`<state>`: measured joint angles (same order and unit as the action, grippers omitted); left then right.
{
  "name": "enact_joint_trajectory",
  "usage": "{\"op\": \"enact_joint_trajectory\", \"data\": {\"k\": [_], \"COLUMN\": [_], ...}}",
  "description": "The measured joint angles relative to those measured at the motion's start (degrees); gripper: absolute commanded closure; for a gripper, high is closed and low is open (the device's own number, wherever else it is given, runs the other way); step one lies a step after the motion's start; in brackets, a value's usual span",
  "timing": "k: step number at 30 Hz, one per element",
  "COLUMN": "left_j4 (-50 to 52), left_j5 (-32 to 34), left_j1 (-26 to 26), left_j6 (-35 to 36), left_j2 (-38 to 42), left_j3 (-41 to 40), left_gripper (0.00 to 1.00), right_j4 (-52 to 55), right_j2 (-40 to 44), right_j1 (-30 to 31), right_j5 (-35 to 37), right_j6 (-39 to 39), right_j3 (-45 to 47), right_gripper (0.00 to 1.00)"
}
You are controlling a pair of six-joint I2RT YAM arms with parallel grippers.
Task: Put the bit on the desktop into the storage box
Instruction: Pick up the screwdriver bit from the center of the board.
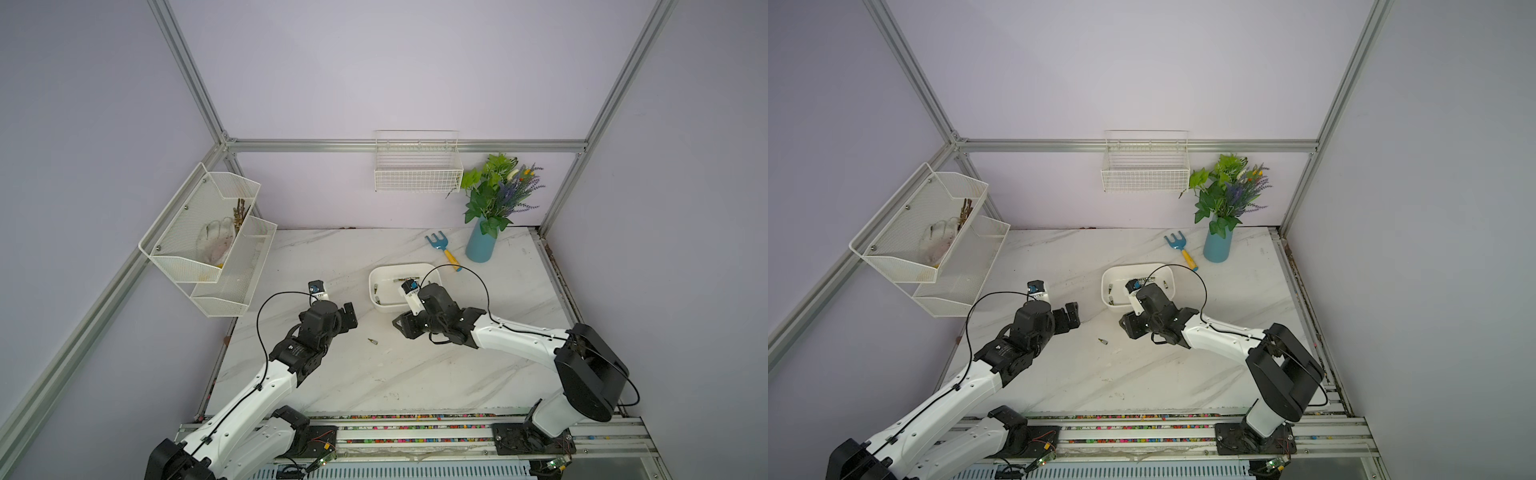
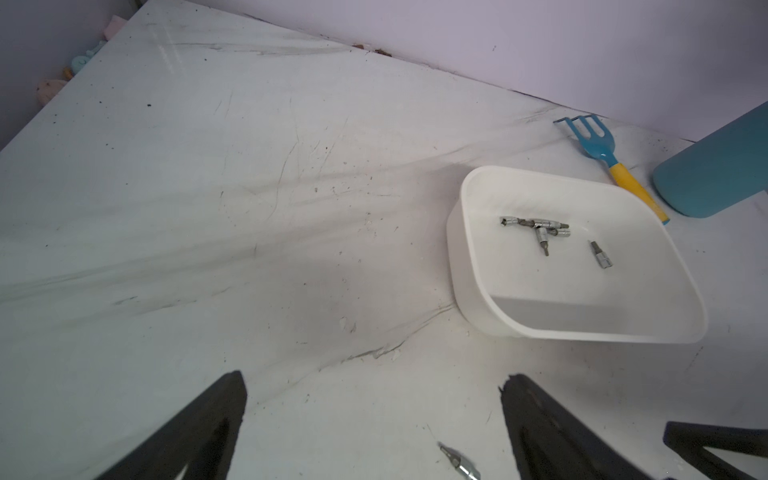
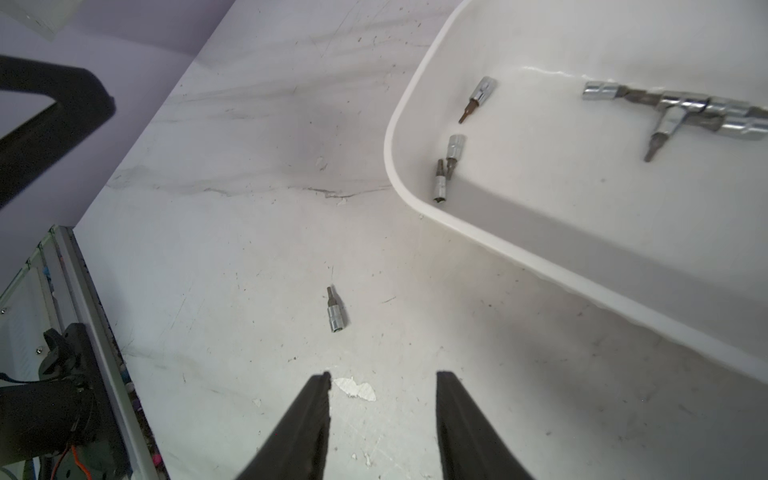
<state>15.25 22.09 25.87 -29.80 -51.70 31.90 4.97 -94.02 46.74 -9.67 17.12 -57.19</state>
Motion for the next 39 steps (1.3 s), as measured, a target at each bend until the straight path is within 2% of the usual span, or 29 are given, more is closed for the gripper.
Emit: {"op": "enact_joint_trajectory", "data": {"k": [4,16,25,39], "left_j4": [-1.2,-3.4,-3.5,-3.6], "left_j5": [2.1,7.1,8.4,8.4], "left_j1": [0.0,0.0,0.0,0.0], "left_j6": [0.9,1.9,1.9,1.9], "left_j2": [1.8,8.2,8.9,8.5], "left_j3": [-3.7,-4.7,-5.6,-5.6], "left_gripper": [0.00,0.00,0.00,0.00], "right_j4": [2.1,6.9,11.2,15.2], "right_j2": [-4.6,-13.8,-19.3,-22.6], "right_j1": [3.2,8.9,10.1,10.5], "right_j5": [0.8,4.4,7.1,10.4], "right_j6": [0.3,-0.1,-1.0,-2.1], "right_j3": [-3.8,-13.0,-18.0,-21.3], "right_gripper": [0.57,0.61,0.65,0.70]}}
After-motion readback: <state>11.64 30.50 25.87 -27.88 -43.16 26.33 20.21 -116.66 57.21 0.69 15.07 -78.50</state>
